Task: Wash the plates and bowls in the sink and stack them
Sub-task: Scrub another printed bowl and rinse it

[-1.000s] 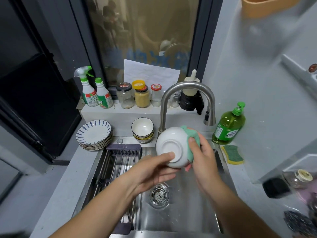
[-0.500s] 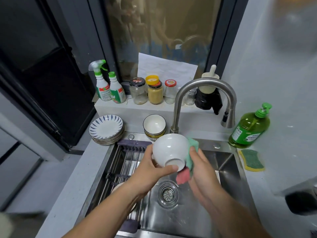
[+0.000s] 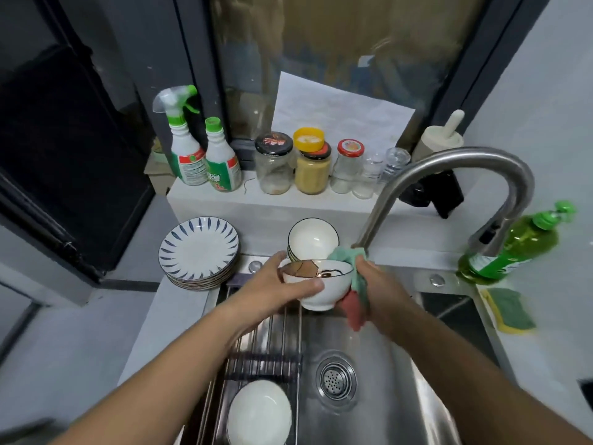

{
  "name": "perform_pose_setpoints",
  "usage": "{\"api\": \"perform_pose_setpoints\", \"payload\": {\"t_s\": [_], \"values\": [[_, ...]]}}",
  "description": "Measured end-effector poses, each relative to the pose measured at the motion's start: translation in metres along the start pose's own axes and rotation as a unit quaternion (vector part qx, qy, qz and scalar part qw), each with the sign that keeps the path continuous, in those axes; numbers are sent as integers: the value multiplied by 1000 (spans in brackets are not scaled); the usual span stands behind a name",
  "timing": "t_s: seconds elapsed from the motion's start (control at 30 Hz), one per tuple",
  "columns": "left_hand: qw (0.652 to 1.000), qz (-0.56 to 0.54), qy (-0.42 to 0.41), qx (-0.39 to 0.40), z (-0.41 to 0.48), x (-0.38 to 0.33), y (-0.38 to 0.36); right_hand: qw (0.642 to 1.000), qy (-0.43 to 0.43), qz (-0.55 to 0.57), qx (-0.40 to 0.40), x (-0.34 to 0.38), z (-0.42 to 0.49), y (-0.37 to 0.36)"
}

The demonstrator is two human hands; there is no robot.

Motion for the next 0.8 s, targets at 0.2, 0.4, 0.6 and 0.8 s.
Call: {"api": "perform_pose_setpoints", "payload": {"t_s": [0.2, 0.4, 0.6, 0.8], "values": [[990, 106, -87, 6, 53, -37, 20, 998, 39, -27, -48, 15, 44, -7], [963, 136, -230, -28, 76, -69, 32, 989, 91, -10, -120, 10, 60, -12], [943, 159, -285, -65, 99, -63, 32, 983, 90, 3, -160, -3, 63, -16], [938, 169, -288, -90, 115, -47, 30, 975, 129, -39, -175, -5, 62, -21]]}}
Point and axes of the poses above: each hand's wrist, its own z-axis towards the middle knuckle, its own y-axis out of the back of the hand, x = y × z, the point moved 9 cm from there along z, towards the middle knuckle, and after that the axes turned 14 degrees about y, right-handed, at the moved point
